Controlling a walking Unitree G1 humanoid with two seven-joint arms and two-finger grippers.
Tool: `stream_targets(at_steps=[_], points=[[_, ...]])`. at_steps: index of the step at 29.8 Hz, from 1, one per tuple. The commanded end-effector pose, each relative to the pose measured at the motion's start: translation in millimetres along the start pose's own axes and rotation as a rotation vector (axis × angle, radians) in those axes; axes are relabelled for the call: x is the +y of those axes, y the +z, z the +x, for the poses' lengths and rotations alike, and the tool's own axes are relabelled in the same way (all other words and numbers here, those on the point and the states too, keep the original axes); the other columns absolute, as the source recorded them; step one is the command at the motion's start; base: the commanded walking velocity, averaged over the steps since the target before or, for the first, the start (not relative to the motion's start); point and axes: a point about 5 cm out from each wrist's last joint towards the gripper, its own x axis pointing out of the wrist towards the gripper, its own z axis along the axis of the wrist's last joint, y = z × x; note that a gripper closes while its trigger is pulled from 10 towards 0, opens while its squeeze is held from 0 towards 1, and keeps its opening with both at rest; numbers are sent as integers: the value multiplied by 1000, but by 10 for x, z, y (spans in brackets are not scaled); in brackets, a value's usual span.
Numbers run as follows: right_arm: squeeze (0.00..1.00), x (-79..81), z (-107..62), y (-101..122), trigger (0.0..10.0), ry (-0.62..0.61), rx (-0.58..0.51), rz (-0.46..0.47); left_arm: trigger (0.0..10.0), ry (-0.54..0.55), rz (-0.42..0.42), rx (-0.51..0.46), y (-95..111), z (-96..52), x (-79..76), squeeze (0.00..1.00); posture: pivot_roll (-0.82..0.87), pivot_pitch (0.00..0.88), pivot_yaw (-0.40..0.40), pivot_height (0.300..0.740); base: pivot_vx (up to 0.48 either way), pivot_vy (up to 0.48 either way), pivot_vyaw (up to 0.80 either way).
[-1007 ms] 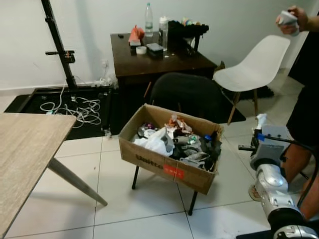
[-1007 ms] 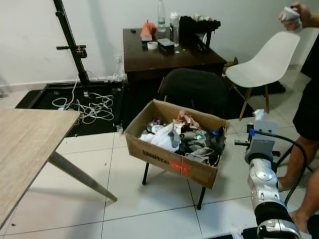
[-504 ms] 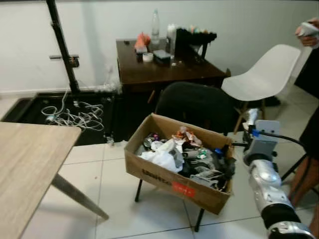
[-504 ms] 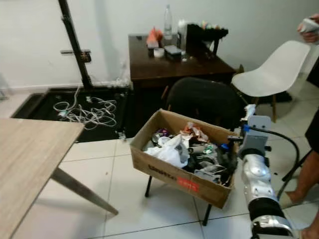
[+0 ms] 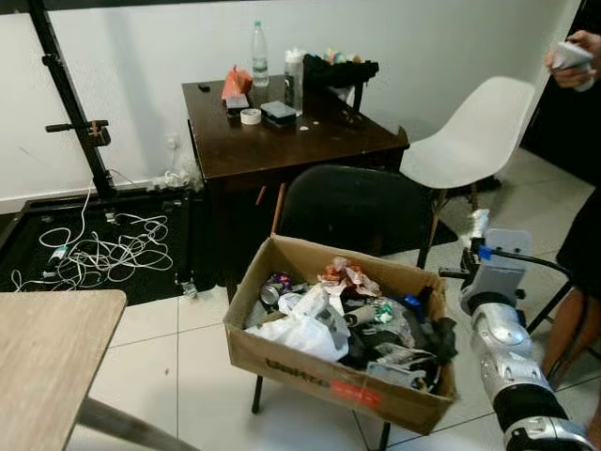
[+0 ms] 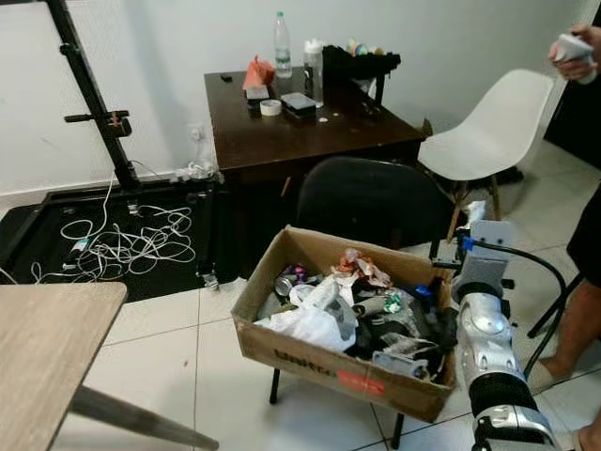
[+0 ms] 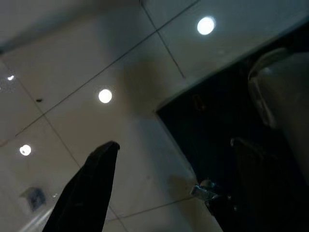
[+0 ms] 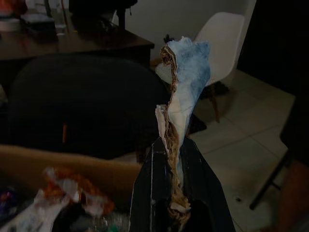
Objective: Picking trash to rubbish bin
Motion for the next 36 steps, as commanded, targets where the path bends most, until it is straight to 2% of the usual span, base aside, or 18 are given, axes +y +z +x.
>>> stream_targets(at_steps=[1,7,8,9,12,15,20,21,22,26,28,36], points=[[0,-19,-23,-63,10000,0,31,3,10000,2,-2,20,-58,-5,-14,0,-137,99,75,740,266,0,0],[0,99,-62,-142,10000,69,61,53,10000,14,0,23,-68,-7,1,0,-139,103,81,740,0,0,0],[0,207,-91,-172,10000,131,68,99,10000,17,2,25,-73,-8,9,0,-140,105,83,740,0,0,0],[0,233,-98,-179,10000,145,70,111,10000,18,2,26,-74,-9,10,0,-140,105,83,740,0,0,0],[0,456,-175,-232,10000,284,87,201,10000,21,8,28,-78,-9,16,0,-137,107,84,740,0,0,0],[0,632,-267,-307,10000,386,118,231,10000,22,13,30,-85,-10,19,0,-135,109,86,740,0,0,0],[0,646,-312,-425,10000,368,179,234,10000,22,24,35,-95,-12,24,0,-135,111,87,740,0,0,0],[337,577,-316,-479,10000,314,200,226,10000,21,28,37,-98,-13,25,0,-134,113,89,740,0,0,0],[1000,490,-320,-526,10000,257,214,174,10000,20,31,37,-99,-13,26,0,-136,114,89,740,0,0,0],[1000,415,-338,-579,10000,227,232,127,10000,20,33,37,-100,-13,24,0,-138,114,89,740,0,0,0],[1000,285,-393,-687,10000,163,275,119,10000,20,38,36,-97,-12,20,0,-138,113,87,740,0,0,0],[1000,162,-423,-738,10000,86,289,94,10000,20,44,32,-84,-10,20,0,-143,111,85,740,0,0,0]])
